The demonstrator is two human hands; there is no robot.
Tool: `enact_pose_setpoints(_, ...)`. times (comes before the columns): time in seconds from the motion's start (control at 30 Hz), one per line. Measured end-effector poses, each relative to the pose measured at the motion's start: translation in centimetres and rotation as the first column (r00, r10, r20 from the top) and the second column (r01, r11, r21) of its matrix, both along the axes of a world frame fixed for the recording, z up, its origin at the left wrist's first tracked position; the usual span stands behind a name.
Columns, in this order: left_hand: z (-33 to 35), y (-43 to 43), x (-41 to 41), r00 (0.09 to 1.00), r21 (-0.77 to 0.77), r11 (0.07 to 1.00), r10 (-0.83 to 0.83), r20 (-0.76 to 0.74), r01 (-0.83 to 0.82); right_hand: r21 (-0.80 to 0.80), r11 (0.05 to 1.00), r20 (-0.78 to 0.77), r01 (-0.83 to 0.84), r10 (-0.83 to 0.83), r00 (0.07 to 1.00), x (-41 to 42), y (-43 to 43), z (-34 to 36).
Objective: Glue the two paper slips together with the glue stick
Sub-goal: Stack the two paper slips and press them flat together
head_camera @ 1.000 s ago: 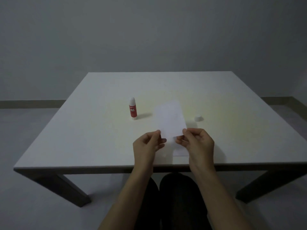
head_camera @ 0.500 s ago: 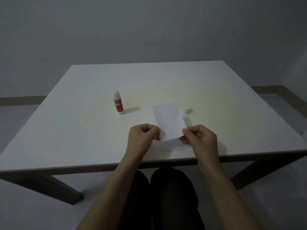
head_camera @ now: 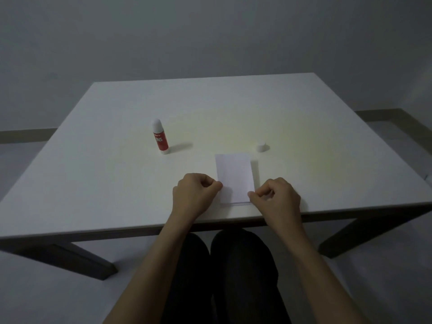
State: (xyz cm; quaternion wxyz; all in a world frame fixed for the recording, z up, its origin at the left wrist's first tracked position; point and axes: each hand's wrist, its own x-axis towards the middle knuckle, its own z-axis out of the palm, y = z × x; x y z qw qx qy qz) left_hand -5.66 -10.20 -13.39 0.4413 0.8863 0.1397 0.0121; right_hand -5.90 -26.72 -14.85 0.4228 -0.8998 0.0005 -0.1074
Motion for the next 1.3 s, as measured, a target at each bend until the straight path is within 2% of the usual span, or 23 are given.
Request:
enact_pose_setpoints(0.4,-0.2,-0.2,-0.1,1.000,0.053,0.999,0.002,-0.002,-0.002,0.002,0.999,-0.036,-0.037,0.037,0.999,0.0,-0.4,0.1)
enact_pose_setpoints(0.87,-0.7,-0.4,0.0,0.999,0.173,0.985,-0.027,0.036,0.020,-0.122,0.991,0.005,-0.048,0.049,0.999,0.1,-0.4,-0.7)
enact_pose_setpoints(1.0,-1.2,-0.3,0.0,0.996,0.249,0.968,-0.045,0.082,0.023,-0.145,0.985,-0.009,-0.092,0.091,0.996,0.4,-0.6,-0.8)
enact_pose_setpoints(1.07,-1.6,0.1,0.0,0.989,0.255,0.966,-0.069,0.134,0.033,-0.175,0.970,-0.003,-0.168,0.170,0.985,0.5,-0.8,-0.9)
enact_pose_setpoints(1.13,-2.0,0.7,0.2,0.971,0.351,0.927,-0.191,0.143,0.131,-0.255,0.932,0.023,-0.256,0.271,0.962,0.6,-0.6,-1.0)
enact_pose_setpoints(1.17,-2.2,1.0,0.4,0.952,0.433,0.876,-0.286,0.110,0.213,-0.325,0.898,0.004,-0.296,0.314,0.949,0.6,-0.5,-1.2)
enact_pose_setpoints(1.23,-2.5,1.6,1.0,0.886,0.570,0.723,-0.464,-0.016,0.389,-0.507,0.779,-0.095,-0.369,0.375,0.922,0.6,-0.2,-1.7)
enact_pose_setpoints(1.3,-2.8,2.0,1.4,0.815,0.601,0.608,-0.564,-0.133,0.519,-0.615,0.677,-0.171,-0.405,0.386,0.906,0.7,-0.2,-2.2)
